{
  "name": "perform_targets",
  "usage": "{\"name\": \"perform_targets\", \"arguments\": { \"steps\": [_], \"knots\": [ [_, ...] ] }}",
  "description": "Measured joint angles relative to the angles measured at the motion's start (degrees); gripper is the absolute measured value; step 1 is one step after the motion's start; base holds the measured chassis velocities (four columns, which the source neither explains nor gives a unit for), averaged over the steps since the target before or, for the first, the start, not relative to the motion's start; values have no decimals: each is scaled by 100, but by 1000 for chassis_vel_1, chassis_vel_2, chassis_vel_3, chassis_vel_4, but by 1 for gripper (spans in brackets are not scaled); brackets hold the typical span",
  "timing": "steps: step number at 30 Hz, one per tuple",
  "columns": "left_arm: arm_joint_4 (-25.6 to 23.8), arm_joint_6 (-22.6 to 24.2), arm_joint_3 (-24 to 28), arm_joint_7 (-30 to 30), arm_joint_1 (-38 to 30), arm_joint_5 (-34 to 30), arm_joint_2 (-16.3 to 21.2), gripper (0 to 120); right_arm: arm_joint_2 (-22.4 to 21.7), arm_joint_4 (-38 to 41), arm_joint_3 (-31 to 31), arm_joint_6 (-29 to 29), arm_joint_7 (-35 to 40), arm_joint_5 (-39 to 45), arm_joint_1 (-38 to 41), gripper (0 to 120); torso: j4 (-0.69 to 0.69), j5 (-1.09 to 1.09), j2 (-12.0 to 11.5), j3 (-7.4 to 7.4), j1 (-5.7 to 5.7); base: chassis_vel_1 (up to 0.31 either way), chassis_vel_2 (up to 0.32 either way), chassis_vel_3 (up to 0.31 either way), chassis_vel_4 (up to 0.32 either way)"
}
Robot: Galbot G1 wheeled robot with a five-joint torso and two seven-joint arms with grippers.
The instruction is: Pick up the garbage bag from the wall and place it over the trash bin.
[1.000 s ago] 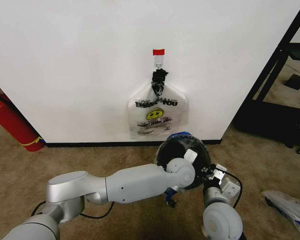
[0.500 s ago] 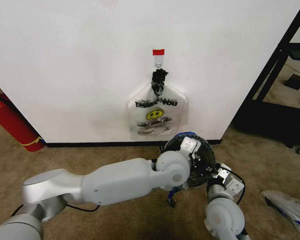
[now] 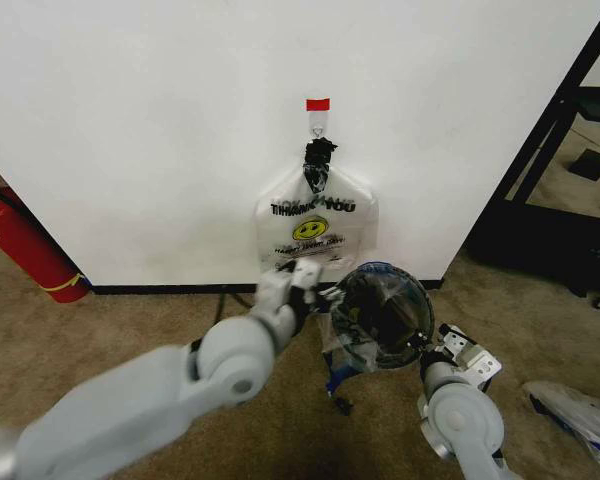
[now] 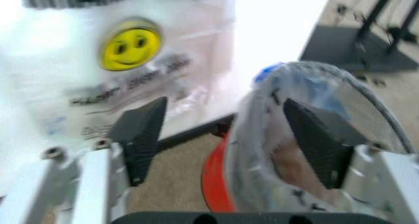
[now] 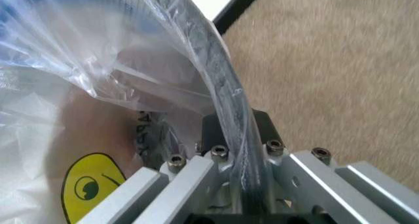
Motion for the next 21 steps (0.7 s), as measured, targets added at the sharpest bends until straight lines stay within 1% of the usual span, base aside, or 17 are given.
{"name": "perform_targets", "arguments": {
  "steps": [1, 2, 3, 5, 6, 7, 8, 10, 13, 16, 19, 21],
  "knots": [
    [81, -200, -251, 176, 393, 310, 4, 82, 31, -25, 2, -42, 26, 145, 18, 0, -1, -1, 0, 0, 0, 0, 0, 0, 0],
    [128, -283, -353, 240, 538, 436, -3, 84, 48, -38, 0, -61, 37, 190, 24, 0, 0, 0, 0, 0, 0, 0, 0, 0, 0],
    [234, -484, -651, 361, 926, 752, -57, 86, 112, -78, -5, -126, 95, 297, 62, 0, -3, 1, 0, 0, 0, 0, 0, 0, 0],
    [334, -696, -974, 474, 1375, 1034, -149, 87, 191, -115, -7, -210, 186, 429, 128, 0, -3, 1, 0, 0, 0, 0, 0, 0, 0],
    [398, -843, -1212, 585, 1709, 1219, -228, 91, 250, -155, -7, -252, 251, 497, 189, 0, -2, 1, 0, 0, 0, 0, 0, 0, 0],
    [433, -936, -1353, 676, 1934, 1318, -275, 92, 293, -187, -5, -268, 292, 521, 235, 0, 0, 0, 0, 0, 0, 0, 0, 0, 0],
    [433, -936, -1353, 676, 1934, 1318, -275, 92, 293, -187, -5, -268, 292, 521, 235, 0, 0, 0, 0, 0, 0, 0, 0, 0, 0],
    [509, -1167, -1637, 907, 2508, 1545, -361, 94, 366, -235, 6, -282, 360, 553, 317, 0, 1, 1, 0, 0, 0, 0, 0, 0, 0],
    [616, -1474, -1874, 1161, 3145, 1673, -440, 97, 404, -242, 41, -318, 407, 634, 384, 0, 1, 1, 0, 0, 0, 0, 0, 0, 0],
    [699, -1666, -1920, 1273, 3328, 1740, -493, 97, 403, -235, 41, -339, 429, 664, 385, 0, 0, 1, 0, 0, 0, 0, 0, 0, 0],
    [944, -2199, -2000, 1426, 3549, 2134, -710, 100, 496, -240, 17, -448, 564, 698, 405, 0, -3, 0, 0, 0, 0, 0, 0, 0, 0],
    [969, -2265, -2036, 1431, 3583, 2182, -773, 100, 529, -258, 7, -462, 579, 700, 412, 0, -2, 1, 0, 0, 0, 0, 0, 0, 0]
  ]
}}
